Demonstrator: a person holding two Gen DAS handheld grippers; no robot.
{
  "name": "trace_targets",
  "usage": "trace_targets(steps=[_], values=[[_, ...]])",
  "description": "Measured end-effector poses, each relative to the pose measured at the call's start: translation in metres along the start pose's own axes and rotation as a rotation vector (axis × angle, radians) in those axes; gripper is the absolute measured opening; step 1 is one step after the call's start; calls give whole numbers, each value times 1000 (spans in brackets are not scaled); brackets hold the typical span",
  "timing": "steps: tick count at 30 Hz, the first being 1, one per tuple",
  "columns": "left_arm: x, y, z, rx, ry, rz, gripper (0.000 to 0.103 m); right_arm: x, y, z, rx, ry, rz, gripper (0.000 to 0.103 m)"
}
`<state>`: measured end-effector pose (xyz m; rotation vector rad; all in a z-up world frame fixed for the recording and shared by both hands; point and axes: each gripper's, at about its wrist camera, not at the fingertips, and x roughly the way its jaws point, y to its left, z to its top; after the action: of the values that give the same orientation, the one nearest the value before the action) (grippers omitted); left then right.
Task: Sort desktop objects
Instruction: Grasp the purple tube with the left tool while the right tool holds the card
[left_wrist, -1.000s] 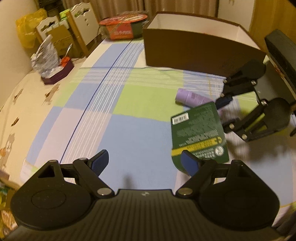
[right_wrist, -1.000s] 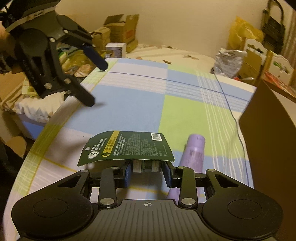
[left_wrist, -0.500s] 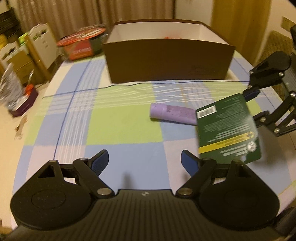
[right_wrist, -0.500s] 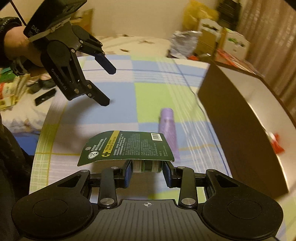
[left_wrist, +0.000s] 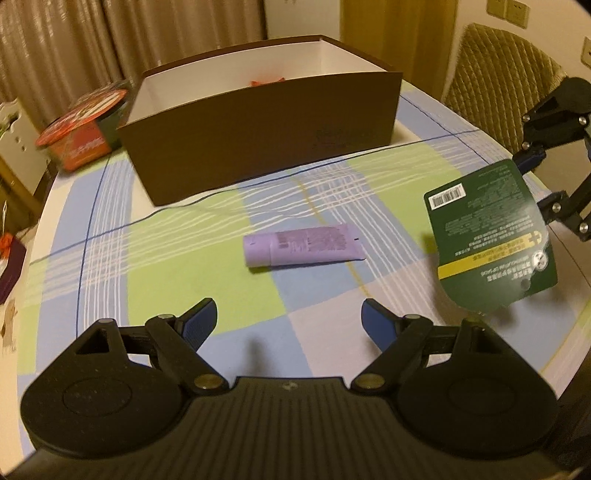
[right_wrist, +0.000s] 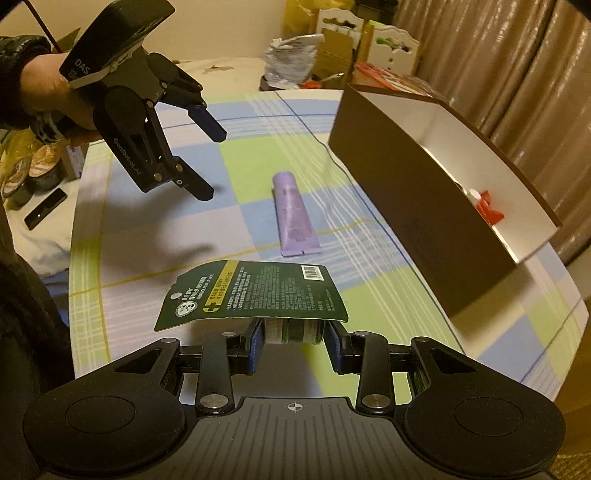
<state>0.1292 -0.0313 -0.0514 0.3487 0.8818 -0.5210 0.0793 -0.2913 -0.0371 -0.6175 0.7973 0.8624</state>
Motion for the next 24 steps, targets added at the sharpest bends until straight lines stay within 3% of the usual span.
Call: trace_targets(steps=[4, 11, 19, 24], values=[[4, -5, 7, 47, 13, -9, 82, -7, -12, -5, 16, -11, 3, 35], [11, -17, 10, 225, 29, 8, 79, -8, -23, -10, -7, -14, 31, 35], [37, -1, 18, 474, 43, -67, 65, -10, -14, -11, 54, 1, -11, 35], [49, 12, 30, 660, 11, -148, 64, -10, -2, -7, 142, 32, -64, 35]])
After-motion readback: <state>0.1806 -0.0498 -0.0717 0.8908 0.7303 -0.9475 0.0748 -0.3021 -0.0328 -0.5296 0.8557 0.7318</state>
